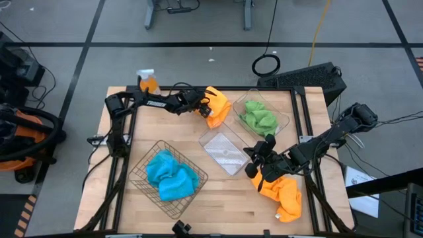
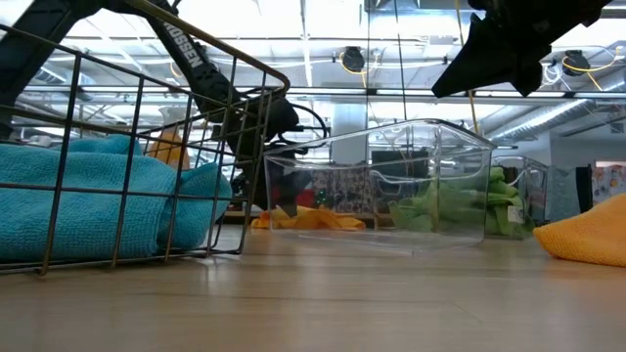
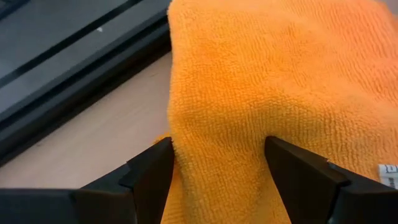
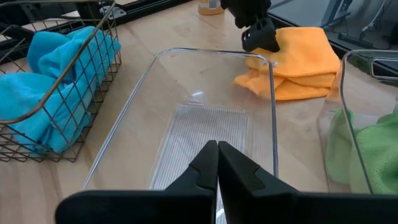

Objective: Sort microfiber towel by color & place in baskets
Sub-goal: Put the top orange microfiber towel into the bottom transparent bin

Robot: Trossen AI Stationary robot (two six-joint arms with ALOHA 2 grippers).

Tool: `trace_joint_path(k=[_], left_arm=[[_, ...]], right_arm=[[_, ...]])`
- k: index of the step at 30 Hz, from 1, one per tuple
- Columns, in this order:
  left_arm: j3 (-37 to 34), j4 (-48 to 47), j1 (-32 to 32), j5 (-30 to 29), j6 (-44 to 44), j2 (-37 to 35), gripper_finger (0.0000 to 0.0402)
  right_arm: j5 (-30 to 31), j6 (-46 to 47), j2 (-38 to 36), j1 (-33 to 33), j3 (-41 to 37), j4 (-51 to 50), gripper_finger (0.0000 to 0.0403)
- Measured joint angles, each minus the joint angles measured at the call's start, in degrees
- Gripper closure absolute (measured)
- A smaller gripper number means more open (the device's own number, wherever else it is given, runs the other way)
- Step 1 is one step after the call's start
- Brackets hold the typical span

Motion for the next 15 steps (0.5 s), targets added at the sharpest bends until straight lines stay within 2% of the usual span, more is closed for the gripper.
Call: trace_joint_path(k=[4,7,9,15], left_arm=[[0.0,-0.7,0.0,-1.0,0.7,0.0,0.0147],[0.0,-1.6,-0.1,-1.0,1.1,0.0,0.0171],[0.0,-1.8,-0.1,-1.0,1.2,0.0,0.0200],[0.0,-1.9,-0.2,-1.1,1.8,0.0,0.0323]], right_arm=[[0.0,-0.9,0.0,0.2,0.0,0.0,0.0401],[0.0,-0.9,0.0,0.8,0.0,-0.1,0.0401],[0.0,-0.9,0.0,1.4,0.0,-0.1,0.0401],[0.0,-0.9,0.0,2.7,0.0,-0.1,0.0401]])
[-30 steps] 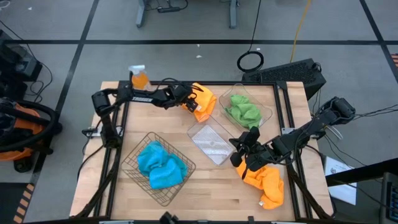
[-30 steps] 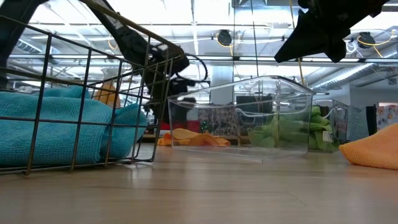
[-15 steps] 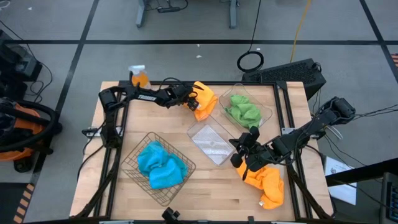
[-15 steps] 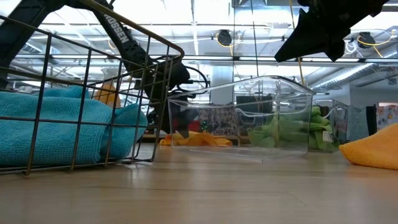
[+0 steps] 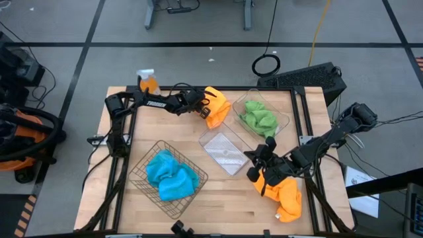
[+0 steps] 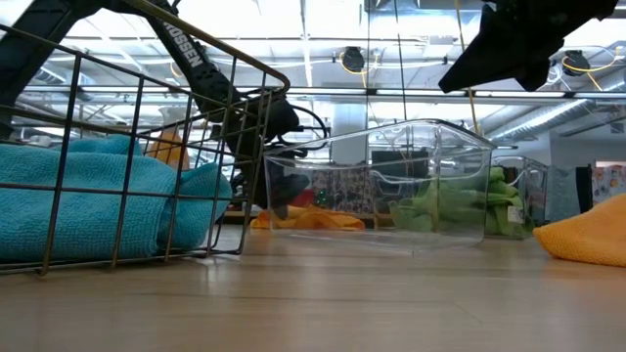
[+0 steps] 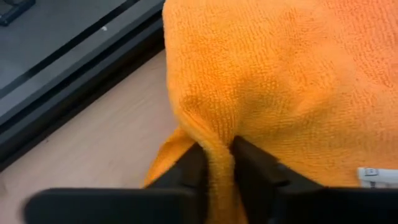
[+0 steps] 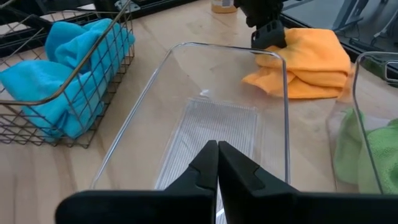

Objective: Sort microfiber towel by color & place in baskets
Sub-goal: Put the top orange microfiber towel into the bottom transparent bin

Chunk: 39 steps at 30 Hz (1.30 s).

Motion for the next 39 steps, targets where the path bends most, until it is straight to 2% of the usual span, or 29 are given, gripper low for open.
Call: trace_joint_path(k=[2,4,9,14,21,30,34,39], left_arm=[[0.0,0.4,0.0,0.0,1.0,0.0,0.0366],[0.0,0.9,0.0,0.0,1.8,-0.3,0.0390],[0.0,1.2,0.0,2.1,3.7,-5.3,0.0394],[0.0,0.9,-2.4,3.8,7.5,-14.7,0.0397],[0.0,1.7,-9.7,4.0,14.8,-29.2,0.0398],[0.0,2.5,-19.9,4.1,22.1,-44.0,0.0399],[0.0,1.8,-23.6,5.6,26.2,-47.1,0.0399],[0.0,0.4,-26.7,11.3,29.9,-47.7,0.0400]], right_arm=[[0.0,0.2,0.0,0.3,0.0,0.0,0.0401],[0.0,0.3,0.0,0.6,0.0,0.0,0.0401],[0.0,0.3,0.0,1.1,0.0,-0.1,0.0401],[0.4,0.3,0.0,1.1,0.0,-0.2,0.0401],[1.0,0.2,0.1,1.1,0.0,0.0,0.0401],[6.8,0.0,4.5,1.1,0.0,2.6,0.0401],[9.9,-3.9,5.9,1.1,0.0,7.9,0.0401],[12.1,-17.3,6.0,1.4,0.0,20.6,0.0401]])
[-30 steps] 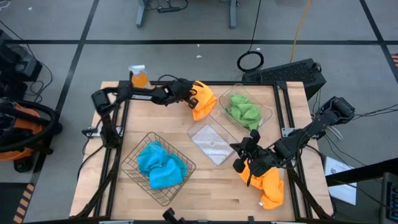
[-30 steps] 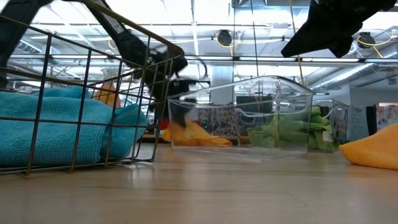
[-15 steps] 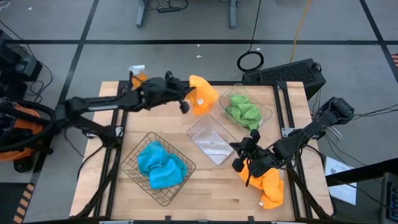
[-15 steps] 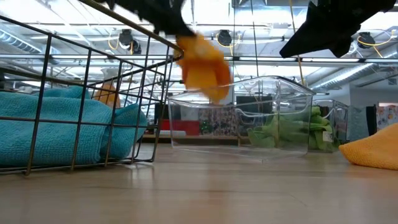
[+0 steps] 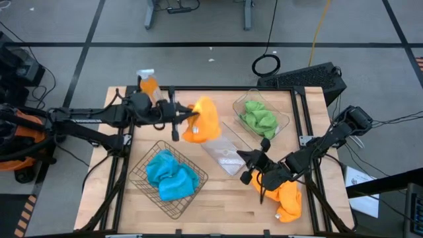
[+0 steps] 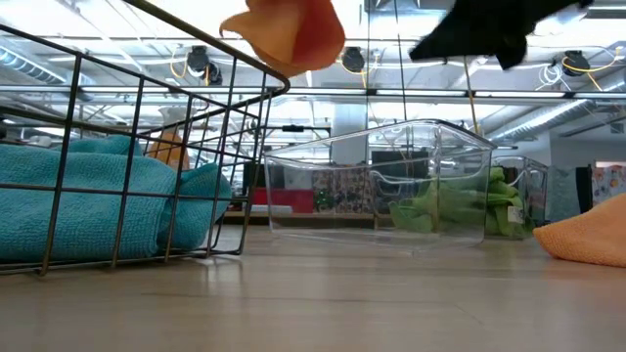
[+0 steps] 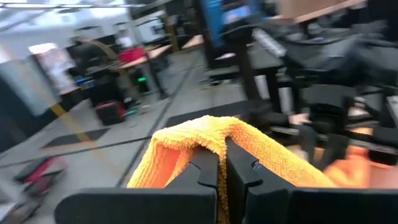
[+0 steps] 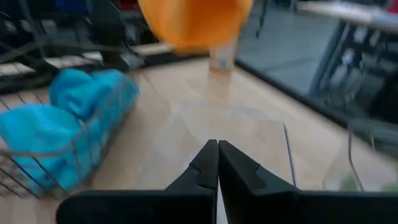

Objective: Sort microfiber towel by color & place in baskets
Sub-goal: Put the top orange microfiber towel into the bottom transparent bin

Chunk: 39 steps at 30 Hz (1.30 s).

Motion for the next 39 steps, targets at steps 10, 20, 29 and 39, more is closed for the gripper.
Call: trace_joint_path(k=[10,20,29,39], left_arm=[[0.0,-0.5,-3.3,14.3,-0.9,0.4,0.0400],[0.0,-1.0,-5.6,16.3,-0.9,1.6,0.0400],[0.0,2.7,-7.4,16.5,-1.0,7.3,0.0400],[0.0,7.8,-9.7,18.3,-1.0,12.0,0.0400]], right_arm=[[-4.4,-33.8,0.0,1.8,0.0,27.4,0.0385],[-9.2,-44.2,0.0,3.3,0.0,36.6,0.0203],[-14.7,-52.7,7.4,-1.7,0.0,48.8,0.0013],[-23.5,-46.1,12.1,-7.6,0.0,50.9,0.0023]])
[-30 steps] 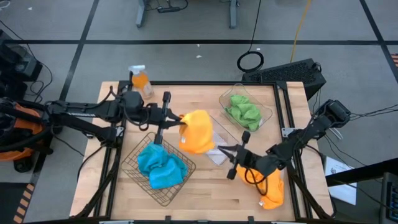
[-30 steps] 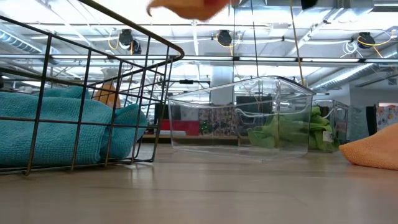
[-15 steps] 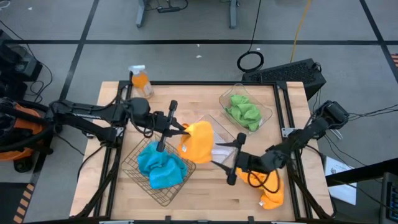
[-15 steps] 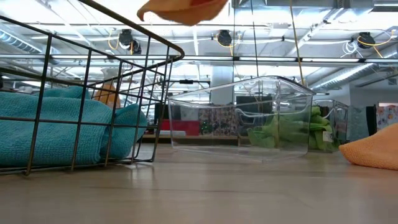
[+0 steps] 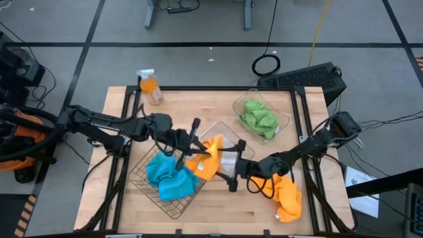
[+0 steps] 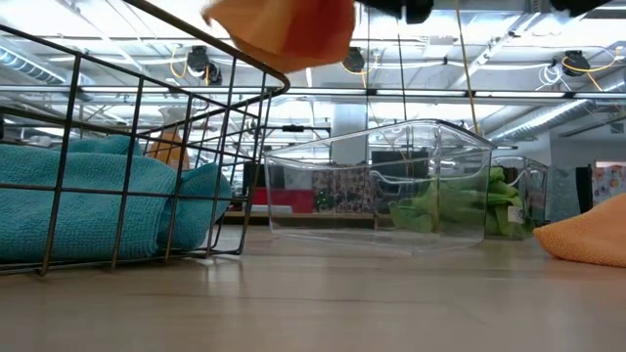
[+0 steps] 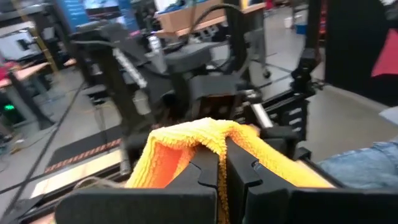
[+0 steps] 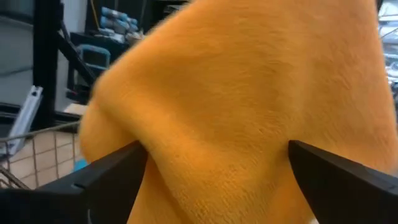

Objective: Sort microfiber towel by color & place in baskets
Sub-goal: Put the top orange microfiber towel into the bottom transparent bin

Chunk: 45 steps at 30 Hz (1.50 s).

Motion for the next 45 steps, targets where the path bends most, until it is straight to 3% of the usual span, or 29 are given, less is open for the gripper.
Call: trace_joint_path(k=[7,11,15,22,23,29,39,45], left_arm=[[0.0,2.6,-1.3,1.6,0.0,3.3,0.0400],[0.0,3.4,-1.2,1.6,0.0,4.7,0.0400],[0.0,3.4,-1.2,1.6,0.0,4.7,0.0400],[0.0,2.9,-1.2,1.4,-3.2,2.9,0.0389],[0.0,2.0,-1.2,0.7,-4.4,2.2,0.0385],[0.0,-5.5,-1.2,-4.9,-8.9,-3.2,0.0349],[0.0,-24.2,-1.9,-18.7,-10.9,-8.4,0.0267],[-0.8,-27.4,-2.3,-20.5,-12.2,-6.1,0.0241]], right_arm=[[-4.7,0.9,1.3,-2.8,0.0,3.6,0.0027],[-10.5,1.0,1.4,-3.6,0.0,5.1,0.0057],[-12.5,0.4,1.4,-3.7,1.3,3.3,0.0142],[-12.6,0.4,1.4,-3.6,3.5,-3.0,0.0367],[-12.4,0.4,1.4,-3.6,3.5,-3.5,0.0383],[-7.1,0.8,1.0,-3.0,3.5,-4.5,0.0384],[12.9,-0.9,-8.1,1.4,3.5,-18.1,0.0398],[13.3,-0.5,-14.2,4.4,3.5,-21.9,0.0399]])
